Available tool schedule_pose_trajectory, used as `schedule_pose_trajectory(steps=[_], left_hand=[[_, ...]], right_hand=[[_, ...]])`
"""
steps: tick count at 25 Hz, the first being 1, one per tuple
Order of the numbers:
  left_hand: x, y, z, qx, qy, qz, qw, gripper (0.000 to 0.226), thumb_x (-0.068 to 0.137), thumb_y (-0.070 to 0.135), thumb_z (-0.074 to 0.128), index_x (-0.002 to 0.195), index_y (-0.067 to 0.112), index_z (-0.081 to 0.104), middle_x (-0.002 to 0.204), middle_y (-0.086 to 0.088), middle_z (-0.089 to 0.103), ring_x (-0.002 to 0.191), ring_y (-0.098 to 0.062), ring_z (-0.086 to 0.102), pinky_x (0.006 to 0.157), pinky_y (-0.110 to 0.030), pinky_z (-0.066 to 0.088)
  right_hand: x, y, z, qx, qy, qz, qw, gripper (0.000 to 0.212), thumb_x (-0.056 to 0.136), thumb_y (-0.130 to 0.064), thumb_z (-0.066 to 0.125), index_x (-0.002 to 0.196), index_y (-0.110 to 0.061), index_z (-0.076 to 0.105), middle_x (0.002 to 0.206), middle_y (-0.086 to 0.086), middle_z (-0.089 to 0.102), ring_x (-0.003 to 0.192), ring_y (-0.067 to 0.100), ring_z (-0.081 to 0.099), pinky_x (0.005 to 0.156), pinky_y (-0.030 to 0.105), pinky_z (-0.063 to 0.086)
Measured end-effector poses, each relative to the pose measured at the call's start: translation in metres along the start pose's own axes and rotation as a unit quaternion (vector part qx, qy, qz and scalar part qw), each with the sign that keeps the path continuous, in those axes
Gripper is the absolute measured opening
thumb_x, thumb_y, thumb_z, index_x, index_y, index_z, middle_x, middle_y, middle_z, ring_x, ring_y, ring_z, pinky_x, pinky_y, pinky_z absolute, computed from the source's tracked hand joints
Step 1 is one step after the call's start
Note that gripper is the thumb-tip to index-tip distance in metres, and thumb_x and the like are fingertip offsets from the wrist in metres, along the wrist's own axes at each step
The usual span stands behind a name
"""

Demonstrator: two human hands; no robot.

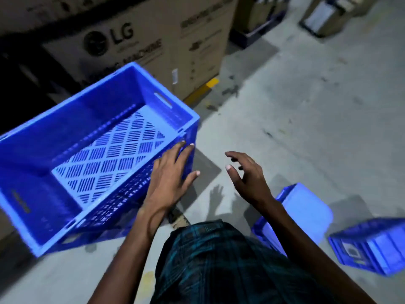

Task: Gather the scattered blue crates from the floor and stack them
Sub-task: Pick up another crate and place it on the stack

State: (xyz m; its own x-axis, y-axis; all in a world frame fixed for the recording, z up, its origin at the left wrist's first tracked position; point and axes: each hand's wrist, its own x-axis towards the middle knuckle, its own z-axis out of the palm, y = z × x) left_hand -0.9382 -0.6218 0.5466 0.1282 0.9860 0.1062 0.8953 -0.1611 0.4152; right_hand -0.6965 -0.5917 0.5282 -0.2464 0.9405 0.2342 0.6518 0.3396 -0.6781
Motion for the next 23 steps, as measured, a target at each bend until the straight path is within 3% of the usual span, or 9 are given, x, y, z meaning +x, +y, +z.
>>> schedule_pose_trajectory(steps=[3, 7, 10, 13, 16, 21, 23], left_hand=[[0.003, 0.045, 0.027, -0.044, -0.032, 0.056, 0.997, 0.07, 0.091, 0.055, 0.048, 0.151, 0.024, 0.028, 0.153, -0.006, 0.038, 0.134, -0.031, 0.044, 0.097, -0.047, 0.044], [-0.015, 0.127, 0.079, -0.107, -0.108, 0.13, 0.98, 0.077, 0.092, 0.05, 0.055, 0.155, 0.027, 0.017, 0.155, -0.008, 0.035, 0.139, -0.031, 0.039, 0.104, -0.055, 0.043], [-0.044, 0.188, 0.122, -0.193, -0.197, 0.103, 0.956, 0.076, 0.092, 0.042, 0.063, 0.153, 0.035, 0.018, 0.15, -0.004, 0.045, 0.129, -0.025, 0.051, 0.102, -0.049, 0.046], [-0.059, 0.24, 0.171, -0.244, -0.286, 0.089, 0.922, 0.076, 0.087, 0.043, 0.067, 0.151, 0.031, 0.028, 0.129, -0.003, 0.059, 0.103, -0.022, 0.063, 0.087, -0.037, 0.051], [-0.044, 0.3, 0.218, -0.208, -0.378, 0.144, 0.891, 0.083, 0.085, 0.045, 0.068, 0.153, 0.027, 0.025, 0.121, -0.005, 0.063, 0.09, -0.021, 0.066, 0.079, -0.03, 0.049], [0.012, 0.407, 0.29, -0.156, -0.425, 0.203, 0.868, 0.078, 0.09, 0.034, 0.069, 0.153, 0.02, 0.025, 0.116, -0.013, 0.067, 0.092, -0.03, 0.069, 0.086, -0.04, 0.054], [0.024, 0.443, 0.322, -0.142, -0.446, 0.198, 0.861, 0.076, 0.09, 0.033, 0.069, 0.152, 0.017, 0.028, 0.114, -0.015, 0.068, 0.098, -0.031, 0.069, 0.088, -0.038, 0.053]], right_hand=[[-0.065, 0.026, -0.05, 0.055, 0.09, 0.117, 0.987, 0.03, 0.097, -0.025, 0.056, 0.127, -0.019, 0.058, 0.125, -0.005, 0.063, 0.103, 0.008, 0.062, 0.076, 0.026, 0.051], [-0.189, 0.068, -0.124, 0.067, 0.203, 0.252, 0.944, 0.029, 0.096, -0.013, 0.058, 0.125, -0.012, 0.058, 0.122, 0.0, 0.065, 0.097, 0.012, 0.066, 0.073, 0.012, 0.045], [-0.285, 0.096, -0.169, 0.057, 0.259, 0.322, 0.909, 0.031, 0.095, -0.011, 0.06, 0.126, -0.014, 0.057, 0.119, 0.001, 0.067, 0.097, 0.014, 0.066, 0.075, 0.015, 0.048], [-0.36, 0.123, -0.195, 0.045, 0.308, 0.385, 0.869, 0.033, 0.096, -0.015, 0.059, 0.129, -0.017, 0.054, 0.113, -0.001, 0.067, 0.089, 0.017, 0.066, 0.073, 0.015, 0.048], [-0.41, 0.154, -0.205, 0.047, 0.348, 0.44, 0.826, 0.036, 0.098, -0.026, 0.057, 0.133, -0.021, 0.048, 0.109, 0.0, 0.068, 0.077, 0.012, 0.067, 0.069, 0.023, 0.049], [-0.437, 0.214, -0.224, 0.043, 0.391, 0.5, 0.771, 0.05, 0.096, -0.049, 0.043, 0.138, -0.022, 0.041, 0.114, 0.006, 0.067, 0.087, 0.026, 0.07, 0.08, 0.037, 0.052], [-0.45, 0.236, -0.235, 0.057, 0.393, 0.54, 0.742, 0.051, 0.098, -0.046, 0.044, 0.14, -0.018, 0.038, 0.118, 0.009, 0.065, 0.092, 0.031, 0.068, 0.084, 0.037, 0.049]])
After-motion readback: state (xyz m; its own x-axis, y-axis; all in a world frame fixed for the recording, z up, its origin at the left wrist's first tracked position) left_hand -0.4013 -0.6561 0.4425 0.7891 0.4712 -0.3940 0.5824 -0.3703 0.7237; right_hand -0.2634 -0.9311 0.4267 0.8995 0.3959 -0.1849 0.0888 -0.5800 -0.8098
